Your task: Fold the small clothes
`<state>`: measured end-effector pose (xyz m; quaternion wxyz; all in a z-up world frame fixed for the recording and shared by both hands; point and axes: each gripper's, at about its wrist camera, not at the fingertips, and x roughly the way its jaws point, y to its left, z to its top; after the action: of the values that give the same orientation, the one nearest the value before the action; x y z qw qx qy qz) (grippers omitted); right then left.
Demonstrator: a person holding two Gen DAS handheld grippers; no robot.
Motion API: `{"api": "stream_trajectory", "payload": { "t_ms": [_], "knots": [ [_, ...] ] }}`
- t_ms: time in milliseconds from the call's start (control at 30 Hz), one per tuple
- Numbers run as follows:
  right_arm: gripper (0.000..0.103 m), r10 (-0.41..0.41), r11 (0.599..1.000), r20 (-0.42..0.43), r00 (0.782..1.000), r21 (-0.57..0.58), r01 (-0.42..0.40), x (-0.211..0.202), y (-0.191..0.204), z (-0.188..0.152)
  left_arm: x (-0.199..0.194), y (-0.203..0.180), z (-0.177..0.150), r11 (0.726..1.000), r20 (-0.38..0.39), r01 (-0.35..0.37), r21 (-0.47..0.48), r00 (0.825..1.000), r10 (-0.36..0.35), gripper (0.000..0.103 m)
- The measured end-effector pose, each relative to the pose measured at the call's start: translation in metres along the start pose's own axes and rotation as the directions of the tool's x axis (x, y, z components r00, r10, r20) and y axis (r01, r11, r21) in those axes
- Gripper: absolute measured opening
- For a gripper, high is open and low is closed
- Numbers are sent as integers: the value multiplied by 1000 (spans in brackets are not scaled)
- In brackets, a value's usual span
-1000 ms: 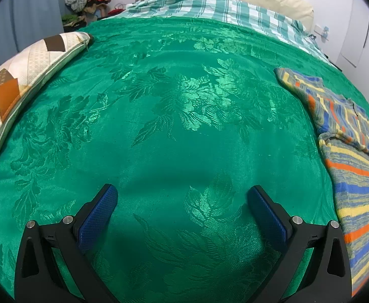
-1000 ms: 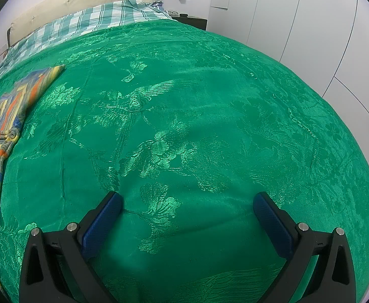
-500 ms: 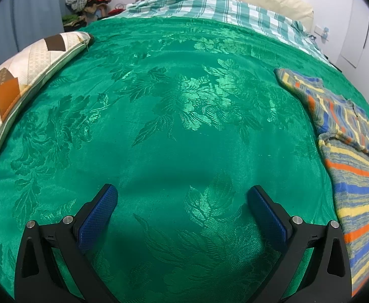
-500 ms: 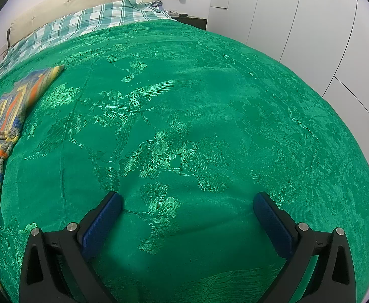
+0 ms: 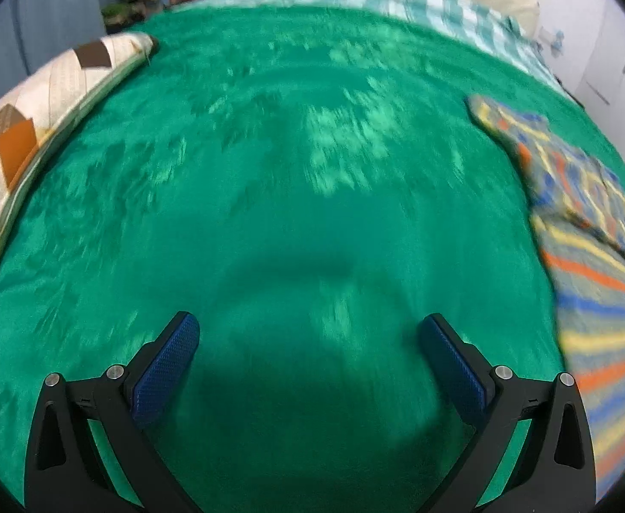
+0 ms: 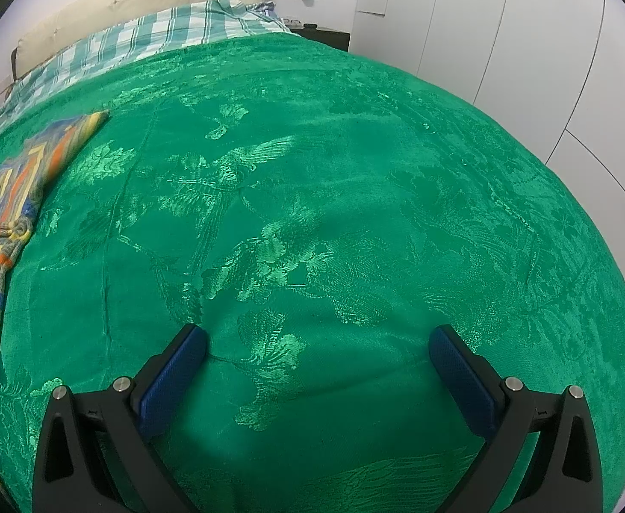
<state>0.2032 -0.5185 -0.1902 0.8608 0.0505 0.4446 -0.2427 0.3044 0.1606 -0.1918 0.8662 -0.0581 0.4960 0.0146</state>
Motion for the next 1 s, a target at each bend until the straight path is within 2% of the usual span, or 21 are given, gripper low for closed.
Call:
{"api": "stream_trajectory", "payload": {
  "t_ms": [67,100,167,233,300,367,433,467,500,600,633,667,700,733,800,833,867,900,933,967,1000],
  "knots": [
    [103,2,1000,1,1000,3,-2,0,0,0,-27,4,-21,996,-34,75,-53,996,-77,101],
    [103,0,1000,1,1000,2,0,-1,0,-1,-45,5,-37,986,-37,143,-82,989,-146,101],
    [103,3,1000,-1,1000,3,-3,-1,-1,-2,-71,-1,-65,964,-38,251,-91,966,-255,101],
    [103,30,999,-48,998,-18,-31,1,-2,5,-87,-13,-96,941,-73,335,-53,938,-338,101],
    [101,154,987,-115,981,-36,-159,-10,-5,12,-93,-23,-124,931,-124,363,-41,923,-365,100],
    [100,390,921,-121,913,38,-388,-51,-12,3,-101,-32,-141,924,-140,381,-18,914,-380,99],
    [100,505,862,-176,845,48,-505,-92,-13,-21,-110,-41,-145,911,-144,411,3,902,-407,93],
    [100,560,825,-212,801,59,-562,-108,-12,-36,-112,-45,-145,909,-146,417,4,899,-413,85],
    [100,618,779,-257,743,74,-622,-128,-10,-59,-111,-48,-146,907,-156,422,0,896,-416,82],
    [94,660,742,-307,685,128,-658,-151,-7,-103,-107,-58,-154,918,-203,395,27,902,-382,73],
    [83,673,734,-327,664,177,-656,-151,-6,-116,-108,-59,-157,918,-212,395,37,901,-379,69],
    [77,692,718,-341,636,235,-655,-150,-3,-126,-110,-61,-159,908,-226,418,29,887,-402,63],
    [76,704,707,-347,620,262,-656,-148,-1,-130,-110,-62,-163,892,-251,452,6,864,-436,59],
    [75,709,703,-355,610,275,-657,-147,4,-136,-110,-63,-167,881,-272,473,-7,847,-457,49],
    [72,691,716,-386,611,249,-652,-147,16,-141,-107,-73,-177,875,-315,485,10,832,-457,39],
    [67,688,714,-404,603,230,-661,-147,24,-143,-105,-78,-181,877,-341,480,26,829,-443,24],
    [49,680,716,-426,596,213,-665,-145,32,-144,-102,-82,-184,878,-365,478,36,824,-434,6],
    [33,668,720,-460,584,203,-664,-141,39,-147,-101,-85,-188,878,-381,476,39,820,-428,6],
    [6,658,722,-500,563,207,-661,-135,46,-150,-104,-86,-188,881,-373,470,46,826,-421,5],
    [6,659,719,-517,546,221,-659,-132,48,-152,-109,-86,-188,884,-359,464,54,836,-416,4],
    [6,660,720,-514,547,226,-656,-131,48,-150,-116,-83,-186,882,-335,469,43,838,-430,4]
  ]
}}
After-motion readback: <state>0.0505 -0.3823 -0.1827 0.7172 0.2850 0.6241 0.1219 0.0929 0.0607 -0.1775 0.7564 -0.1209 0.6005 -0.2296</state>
